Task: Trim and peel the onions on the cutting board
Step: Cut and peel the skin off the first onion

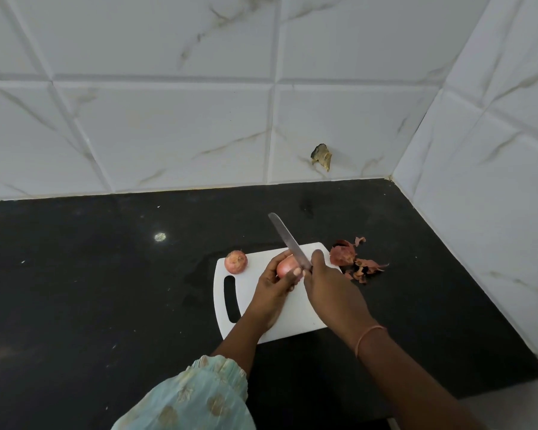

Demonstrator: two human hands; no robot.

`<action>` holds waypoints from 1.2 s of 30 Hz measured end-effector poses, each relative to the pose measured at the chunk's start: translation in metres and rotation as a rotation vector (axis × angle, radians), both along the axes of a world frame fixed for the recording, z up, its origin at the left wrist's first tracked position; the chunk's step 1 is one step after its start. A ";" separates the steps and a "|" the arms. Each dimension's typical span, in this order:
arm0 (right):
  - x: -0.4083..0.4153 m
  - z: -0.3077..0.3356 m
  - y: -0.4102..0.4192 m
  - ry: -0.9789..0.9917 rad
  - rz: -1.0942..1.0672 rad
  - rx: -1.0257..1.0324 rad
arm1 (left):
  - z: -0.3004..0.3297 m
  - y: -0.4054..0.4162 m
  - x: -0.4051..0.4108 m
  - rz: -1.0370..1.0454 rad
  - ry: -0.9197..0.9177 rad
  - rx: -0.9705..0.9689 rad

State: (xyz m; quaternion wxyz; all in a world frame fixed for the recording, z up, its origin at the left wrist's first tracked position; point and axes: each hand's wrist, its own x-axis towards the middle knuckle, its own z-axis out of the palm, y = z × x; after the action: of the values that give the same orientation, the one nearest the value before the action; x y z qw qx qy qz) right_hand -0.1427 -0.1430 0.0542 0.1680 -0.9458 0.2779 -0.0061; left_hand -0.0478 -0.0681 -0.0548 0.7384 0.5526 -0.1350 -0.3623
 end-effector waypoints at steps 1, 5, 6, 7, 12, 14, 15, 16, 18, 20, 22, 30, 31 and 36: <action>-0.002 0.004 -0.001 0.024 0.011 -0.013 | -0.001 0.000 0.001 0.007 0.018 -0.015; -0.024 0.011 -0.006 0.127 0.013 -0.042 | -0.005 0.000 0.002 -0.033 0.003 -0.015; -0.029 0.012 -0.008 0.146 0.011 -0.028 | -0.005 0.000 0.002 -0.049 -0.010 -0.011; -0.031 0.015 -0.011 0.155 0.010 -0.007 | -0.004 0.001 0.003 -0.060 -0.014 -0.004; -0.018 0.029 -0.019 0.150 0.020 0.123 | -0.003 0.002 0.002 -0.089 -0.017 -0.014; -0.013 0.037 -0.023 0.184 0.014 0.217 | -0.002 0.002 0.002 -0.090 -0.006 -0.009; -0.012 0.041 -0.026 0.210 0.017 0.258 | 0.000 0.002 0.002 -0.087 0.006 -0.005; -0.013 0.045 -0.029 0.236 0.021 0.290 | 0.000 0.002 0.002 -0.083 0.023 -0.008; -0.018 0.050 -0.036 0.273 0.015 0.352 | -0.001 0.002 0.002 -0.060 0.077 -0.034; -0.022 0.055 -0.039 0.309 0.024 0.358 | -0.001 0.002 0.002 -0.049 0.090 -0.036; -0.020 0.059 -0.039 0.353 0.044 0.295 | 0.002 0.002 0.002 -0.067 0.055 0.002; -0.002 0.047 -0.033 0.296 0.061 0.201 | 0.002 0.002 0.001 -0.042 0.056 0.009; -0.005 0.042 -0.032 0.264 0.061 0.213 | 0.002 0.002 0.001 -0.046 0.051 0.017; -0.024 0.013 -0.010 0.104 0.079 0.198 | 0.004 -0.001 0.005 0.179 0.363 -0.082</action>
State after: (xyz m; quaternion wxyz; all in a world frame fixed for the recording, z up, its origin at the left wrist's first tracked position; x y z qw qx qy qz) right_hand -0.1664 -0.1529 0.0673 0.2461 -0.9338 0.2482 0.0772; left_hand -0.0423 -0.0694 -0.0509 0.8017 0.4575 0.0354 -0.3831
